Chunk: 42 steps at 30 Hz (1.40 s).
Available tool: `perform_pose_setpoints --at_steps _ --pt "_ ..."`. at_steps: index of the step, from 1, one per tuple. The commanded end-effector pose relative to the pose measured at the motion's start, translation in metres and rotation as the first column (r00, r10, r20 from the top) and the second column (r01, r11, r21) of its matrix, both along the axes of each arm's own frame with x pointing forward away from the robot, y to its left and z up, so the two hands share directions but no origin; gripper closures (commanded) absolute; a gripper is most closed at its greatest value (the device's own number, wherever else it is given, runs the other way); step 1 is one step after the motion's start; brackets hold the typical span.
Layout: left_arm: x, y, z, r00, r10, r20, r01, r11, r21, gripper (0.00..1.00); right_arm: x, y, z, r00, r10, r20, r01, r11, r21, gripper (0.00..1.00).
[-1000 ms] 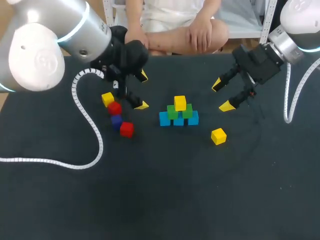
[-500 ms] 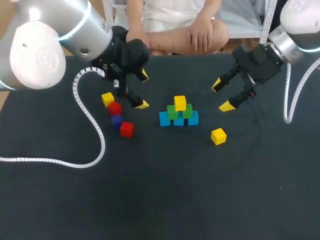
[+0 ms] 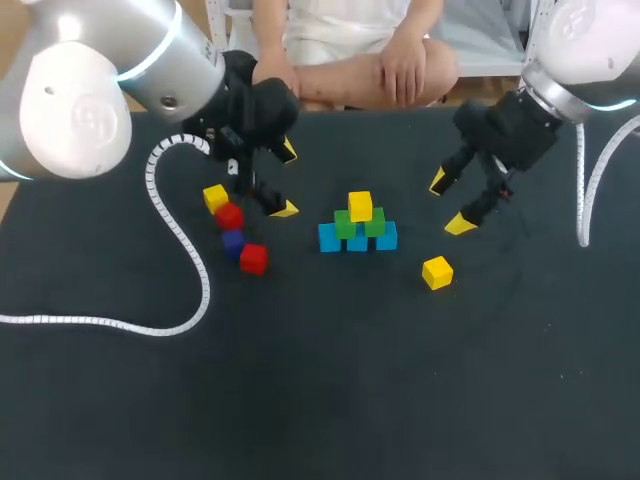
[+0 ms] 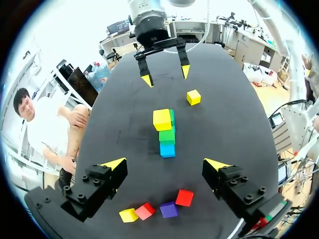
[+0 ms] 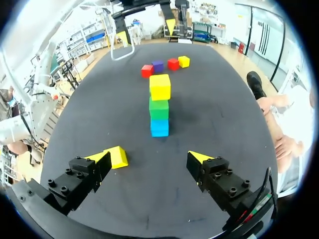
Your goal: Place the blue cubes, place green cubes on the blue cubes, place the yellow cubes on the green cubes, then place the red cubes on the yellow cubes, and place purple cube on the red cubes.
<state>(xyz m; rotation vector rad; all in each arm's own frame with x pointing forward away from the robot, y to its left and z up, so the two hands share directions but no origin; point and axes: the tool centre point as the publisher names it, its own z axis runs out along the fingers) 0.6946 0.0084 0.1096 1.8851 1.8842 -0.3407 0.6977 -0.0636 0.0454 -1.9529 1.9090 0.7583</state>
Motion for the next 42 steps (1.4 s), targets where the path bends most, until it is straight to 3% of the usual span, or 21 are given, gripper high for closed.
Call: perform_pose_setpoints --at_steps 1,19,30,42 --pt "0.002 -0.001 0.0 1.0 -0.001 -0.003 0.001 1.0 0.004 0.0 -0.015 -0.005 0.004 1.0 0.004 0.023 -0.003 0.999 -0.048 0.0" --pt "0.002 -0.001 0.0 1.0 -0.001 -0.003 0.001 1.0 0.004 0.0 -0.057 -0.012 -0.008 0.993 0.108 0.04 -0.096 0.968 -0.232 0.0" --pt "0.002 -0.001 0.0 1.0 -0.001 -0.003 0.001 1.0 0.004 0.0 -0.078 -0.008 -0.023 0.987 0.158 0.027 -0.144 0.946 -0.289 0.0" --pt "0.002 -0.001 0.0 1.0 -0.001 -0.003 0.001 1.0 0.004 0.0 -0.073 -0.004 -0.031 0.97 0.232 0.075 -0.193 0.918 -0.346 0.0"
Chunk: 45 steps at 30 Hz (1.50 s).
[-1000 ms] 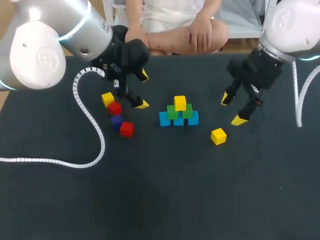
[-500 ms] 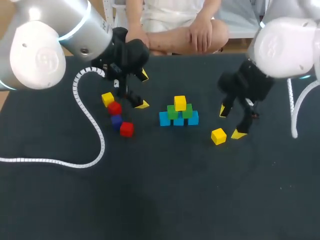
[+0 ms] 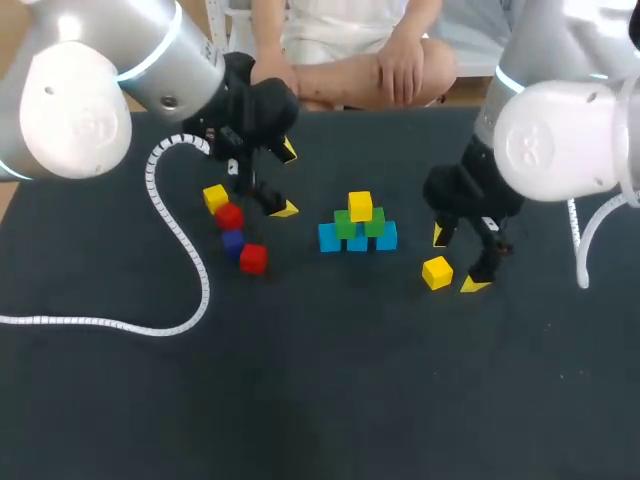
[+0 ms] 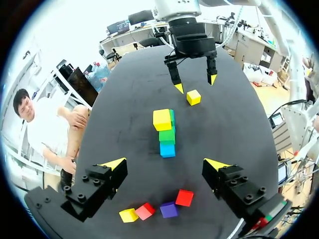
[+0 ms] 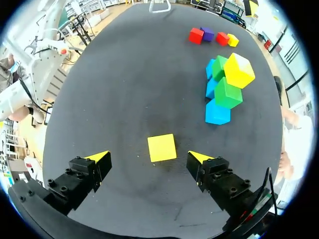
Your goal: Place the blue cubes, place green cubes on the blue cubes, place the yellow cubes on the green cubes, then place the red cubes on the yellow cubes, and place purple cube on the red cubes.
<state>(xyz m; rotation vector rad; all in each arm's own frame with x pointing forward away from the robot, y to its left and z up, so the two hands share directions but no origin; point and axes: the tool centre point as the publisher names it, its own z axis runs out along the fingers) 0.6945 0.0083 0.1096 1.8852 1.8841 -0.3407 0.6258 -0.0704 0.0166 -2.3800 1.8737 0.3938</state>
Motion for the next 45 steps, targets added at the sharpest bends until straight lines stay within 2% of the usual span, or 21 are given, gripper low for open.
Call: perform_pose_setpoints --at_steps 1,15,24,45 --pt "0.002 -0.001 0.0 1.0 -0.001 -0.003 0.001 1.0 0.004 0.0 -0.001 0.004 -0.003 1.0 0.004 0.013 -0.004 1.0 -0.015 0.0" --pt "0.002 -0.001 0.0 1.0 -0.001 -0.003 0.001 1.0 0.004 0.0 0.011 0.014 -0.014 0.999 0.031 0.034 -0.031 0.999 -0.013 0.0" --pt "0.002 -0.001 0.0 1.0 -0.001 -0.003 0.001 1.0 0.004 0.0 0.019 0.004 -0.016 1.0 -0.018 -0.015 0.018 0.998 0.062 0.0" --pt "0.002 -0.001 0.0 1.0 -0.001 -0.003 0.001 1.0 0.004 0.0 0.023 0.008 -0.024 1.0 -0.015 -0.022 0.017 0.996 0.082 0.0"
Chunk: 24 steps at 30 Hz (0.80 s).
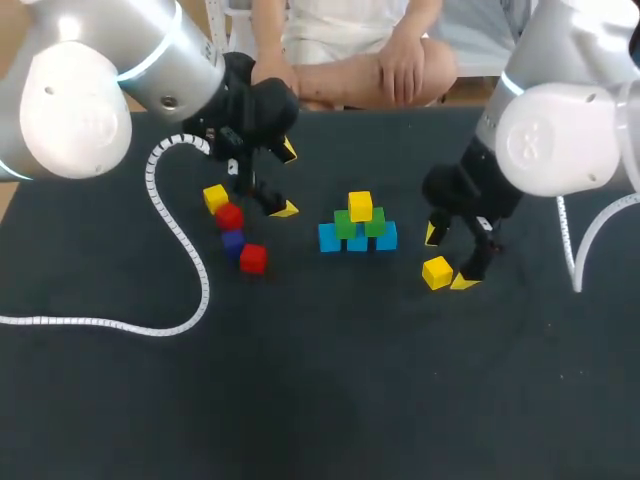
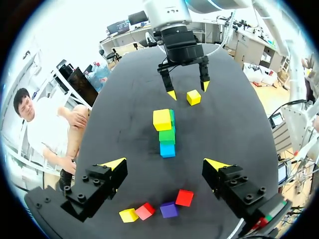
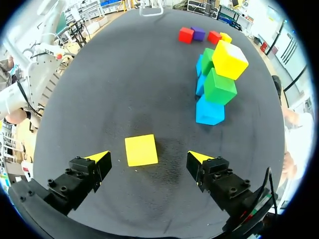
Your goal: Place the blue cubes, place green cubes on the blue cubes, place the yellow cubes on the green cubes, then place the red cubes on the yellow cubes, and place purple cube on the red cubes.
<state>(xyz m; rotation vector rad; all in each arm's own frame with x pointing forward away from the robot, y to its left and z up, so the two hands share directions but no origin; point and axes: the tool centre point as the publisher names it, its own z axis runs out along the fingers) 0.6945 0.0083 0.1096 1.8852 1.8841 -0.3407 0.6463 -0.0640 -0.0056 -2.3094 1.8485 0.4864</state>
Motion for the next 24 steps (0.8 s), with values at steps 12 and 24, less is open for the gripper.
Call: perform_pose_setpoints --at_steps 12,24 --pt "0.002 -0.001 0.0 1.0 -0.001 -0.003 0.001 1.0 0.004 0.0 0.008 0.009 -0.004 1.0 0.017 0.009 -0.017 1.0 -0.005 0.0" --pt "0.002 -0.001 0.0 1.0 -0.001 -0.003 0.001 1.0 0.004 0.0 0.015 0.008 -0.009 1.0 0.02 0.002 -0.02 1.0 -0.016 0.0"
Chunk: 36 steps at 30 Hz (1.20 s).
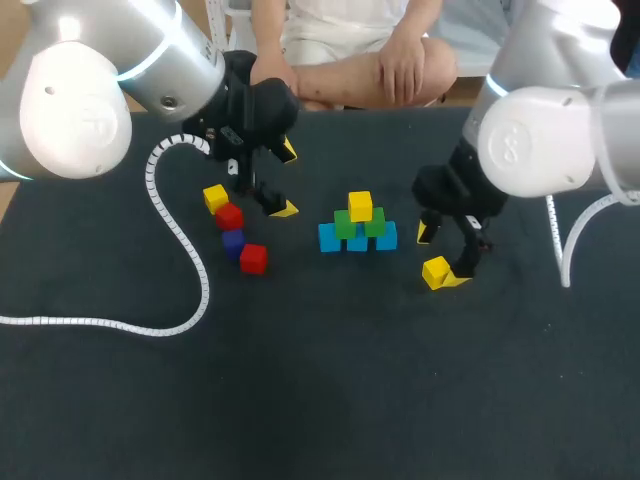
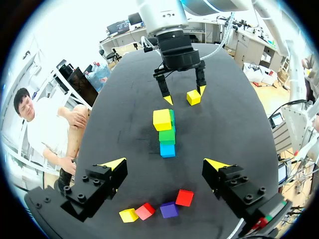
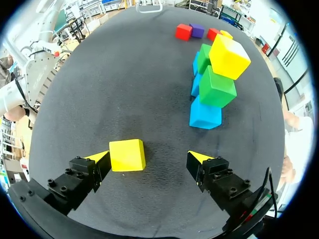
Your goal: Place the blue cubes, place green cubes on the blue cubes, place the yellow cubes on the green cubes, then place the red cubes on the yellow cubes, and place purple cube on the red cubes.
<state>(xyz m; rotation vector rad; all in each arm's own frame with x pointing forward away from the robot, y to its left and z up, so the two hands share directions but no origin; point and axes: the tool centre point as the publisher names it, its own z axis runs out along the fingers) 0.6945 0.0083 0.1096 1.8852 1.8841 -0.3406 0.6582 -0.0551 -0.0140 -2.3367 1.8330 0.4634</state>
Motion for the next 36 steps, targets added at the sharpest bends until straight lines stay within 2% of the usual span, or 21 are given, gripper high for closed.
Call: perform_pose_setpoints --at_steps 1,13,15,16,18,22,25,26,27,36 --pt "0.0018 -0.0007 0.0002 1.0 -0.001 -0.003 0.001 1.0 0.004 0.0 0.0028 -0.001 -0.0011 1.0 0.0 -0.009 0.0 1.0 -0.001 0.0" --pt "0.0018 -0.0007 0.0002 1.0 -0.001 -0.003 0.001 1.0 0.004 0.0 0.0001 -0.0054 -0.0009 1.0 -0.011 -0.008 0.011 1.0 0.006 0.01" --pt "0.0018 -0.0007 0.0002 1.0 -0.001 -0.003 0.001 1.0 0.004 0.0 -0.0002 -0.0056 -0.0002 1.0 -0.011 -0.005 0.011 1.0 0.01 0.31" --pt "0.0018 -0.0007 0.0002 1.0 -0.001 -0.003 0.001 1.0 0.004 0.0 -0.0002 -0.0056 -0.0001 1.0 -0.011 -0.004 0.011 1.0 0.01 0.43" --pt "0.0018 -0.0007 0.0002 1.0 -0.001 -0.003 0.001 1.0 0.004 0.0 -0.0003 -0.0056 -0.0002 1.0 -0.011 -0.004 0.011 1.0 0.012 0.49" --pt "0.0018 -0.0007 0.0002 1.0 -0.001 -0.003 0.001 1.0 0.004 0.0 -0.0006 -0.0057 -0.0009 1.0 -0.015 -0.008 0.015 1.0 0.019 0.53" --pt "0.0018 -0.0007 0.0002 1.0 -0.001 -0.003 0.001 1.0 0.004 0.0 -0.0015 -0.0054 -0.0015 1.0 -0.011 -0.012 0.011 1.0 0.024 0.51" --pt "0.0018 -0.0007 0.0002 1.0 -0.001 -0.003 0.001 1.0 0.004 0.0 -0.002 -0.0049 -0.0014 1.0 -0.007 -0.013 0.007 1.0 0.024 0.44" --pt "0.0018 -0.0007 0.0002 1.0 -0.001 -0.003 0.001 1.0 0.004 0.0 -0.0023 -0.0045 -0.0012 1.0 -0.006 -0.013 0.006 1.0 0.024 0.0" --pt "0.0018 -0.0007 0.0002 1.0 -0.001 -0.003 0.001 1.0 0.004 0.0 -0.007 -0.0017 0.004 0.998 0.064 0.01 -0.064 0.998 0.002 0.0"
